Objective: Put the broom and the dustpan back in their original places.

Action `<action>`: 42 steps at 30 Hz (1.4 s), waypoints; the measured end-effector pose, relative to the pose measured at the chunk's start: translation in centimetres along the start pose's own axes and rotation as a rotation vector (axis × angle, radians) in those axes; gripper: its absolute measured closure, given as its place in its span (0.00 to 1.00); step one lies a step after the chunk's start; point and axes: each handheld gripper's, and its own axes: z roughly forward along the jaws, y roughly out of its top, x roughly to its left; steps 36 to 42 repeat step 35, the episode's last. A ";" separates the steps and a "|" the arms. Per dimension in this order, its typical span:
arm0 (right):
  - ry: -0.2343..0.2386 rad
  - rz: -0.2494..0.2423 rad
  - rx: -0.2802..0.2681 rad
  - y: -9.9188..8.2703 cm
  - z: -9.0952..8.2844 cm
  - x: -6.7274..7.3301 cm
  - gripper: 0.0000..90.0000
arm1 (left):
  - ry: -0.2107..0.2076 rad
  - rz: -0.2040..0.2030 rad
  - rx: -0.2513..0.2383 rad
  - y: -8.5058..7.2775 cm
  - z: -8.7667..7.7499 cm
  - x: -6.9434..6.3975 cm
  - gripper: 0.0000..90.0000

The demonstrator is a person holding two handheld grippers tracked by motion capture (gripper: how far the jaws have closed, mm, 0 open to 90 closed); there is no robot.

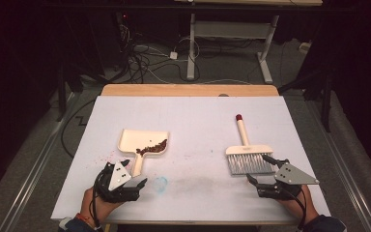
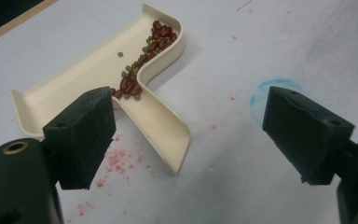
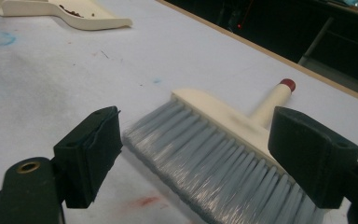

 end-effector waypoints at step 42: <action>-0.003 0.014 -0.017 0.7 -0.4 -0.3 0.19 | 0.008 -0.016 0.028 -0.2 0.4 0.2 0.19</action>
